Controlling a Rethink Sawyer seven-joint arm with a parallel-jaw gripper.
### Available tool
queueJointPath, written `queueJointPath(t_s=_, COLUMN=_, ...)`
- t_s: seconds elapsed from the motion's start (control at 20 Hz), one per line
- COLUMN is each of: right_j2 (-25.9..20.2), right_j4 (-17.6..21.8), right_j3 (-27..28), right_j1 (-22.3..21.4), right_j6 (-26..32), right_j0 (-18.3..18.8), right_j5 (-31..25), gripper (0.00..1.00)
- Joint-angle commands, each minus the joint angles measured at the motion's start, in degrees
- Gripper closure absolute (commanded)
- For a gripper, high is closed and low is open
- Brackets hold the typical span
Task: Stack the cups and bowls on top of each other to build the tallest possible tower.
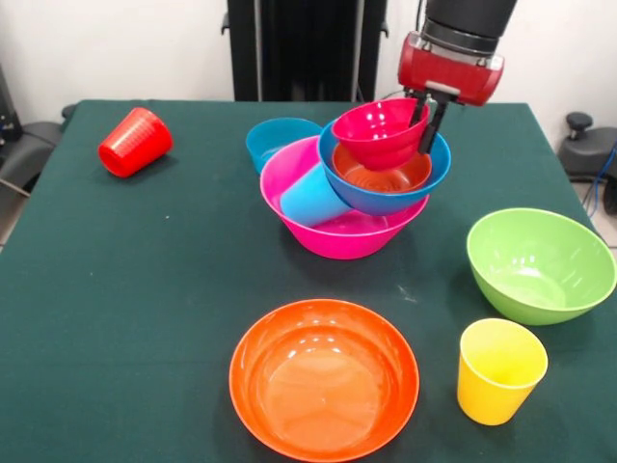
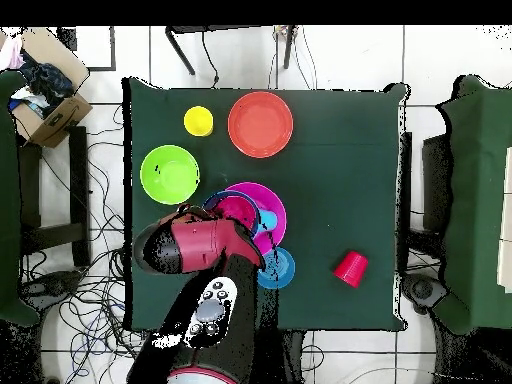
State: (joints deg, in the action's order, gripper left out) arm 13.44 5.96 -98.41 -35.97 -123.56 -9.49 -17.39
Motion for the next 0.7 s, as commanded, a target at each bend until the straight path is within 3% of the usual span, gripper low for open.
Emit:
queueJointPath(t_s=0.05, right_j2=-1.95, right_j4=-1.69, right_j3=-4.06, right_j1=2.47, right_j6=-9.72, right_j0=0.14, right_j5=2.69, gripper=1.0)
queueJointPath(t_s=0.7, right_j2=-1.55, right_j4=-3.16, right_j3=-5.49, right_j1=2.37, right_j6=-9.84, right_j0=-1.31, right_j5=1.92, gripper=1.0)
